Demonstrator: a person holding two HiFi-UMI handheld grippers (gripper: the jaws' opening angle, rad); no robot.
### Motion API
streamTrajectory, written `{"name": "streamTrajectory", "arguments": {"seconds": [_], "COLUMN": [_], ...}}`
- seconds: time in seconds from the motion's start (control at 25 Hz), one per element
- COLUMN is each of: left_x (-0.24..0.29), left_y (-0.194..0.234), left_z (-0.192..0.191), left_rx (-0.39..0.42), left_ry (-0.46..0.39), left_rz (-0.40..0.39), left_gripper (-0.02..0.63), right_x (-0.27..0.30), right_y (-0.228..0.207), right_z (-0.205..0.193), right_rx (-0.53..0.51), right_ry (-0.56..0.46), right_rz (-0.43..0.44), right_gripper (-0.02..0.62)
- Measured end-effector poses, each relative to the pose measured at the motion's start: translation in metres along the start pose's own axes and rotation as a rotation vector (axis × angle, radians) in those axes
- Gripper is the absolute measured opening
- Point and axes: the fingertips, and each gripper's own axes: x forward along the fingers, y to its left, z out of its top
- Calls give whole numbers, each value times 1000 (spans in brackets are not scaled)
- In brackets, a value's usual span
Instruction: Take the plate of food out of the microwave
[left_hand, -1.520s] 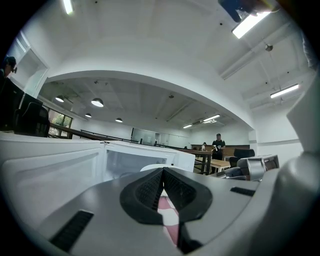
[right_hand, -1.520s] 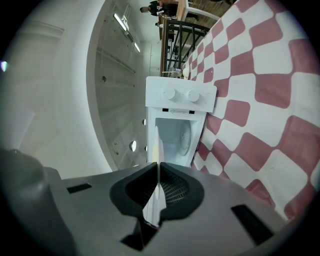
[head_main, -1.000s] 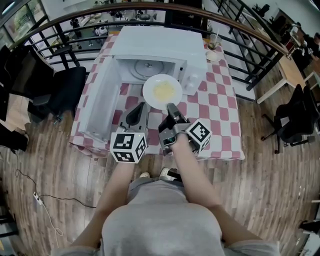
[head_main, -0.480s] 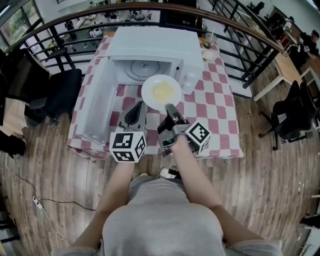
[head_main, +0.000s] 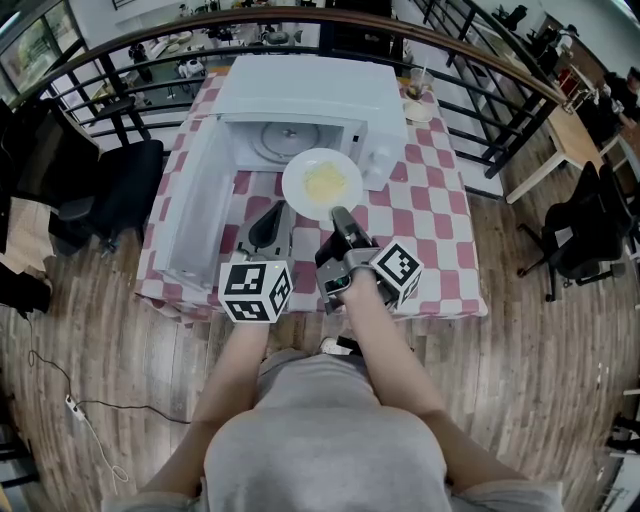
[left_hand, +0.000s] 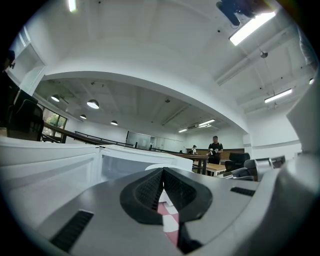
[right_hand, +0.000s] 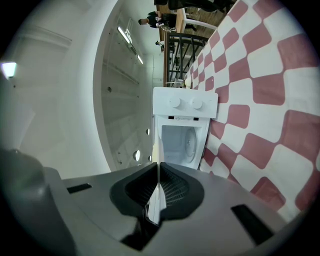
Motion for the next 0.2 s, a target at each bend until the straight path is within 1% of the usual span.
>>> {"name": "streamTrajectory", "arguments": {"seconds": [0.2], "left_x": [1], "left_y": [1], "left_z": [3], "left_rx": [-4], "left_ry": [-6], "left_rz": [-4], "left_gripper": [4], "right_x": [2], "right_y": [2], "right_z": [-1], "right_rx": [-11], "right_ry": [8], "right_rz": [2], "right_gripper": [35]}}
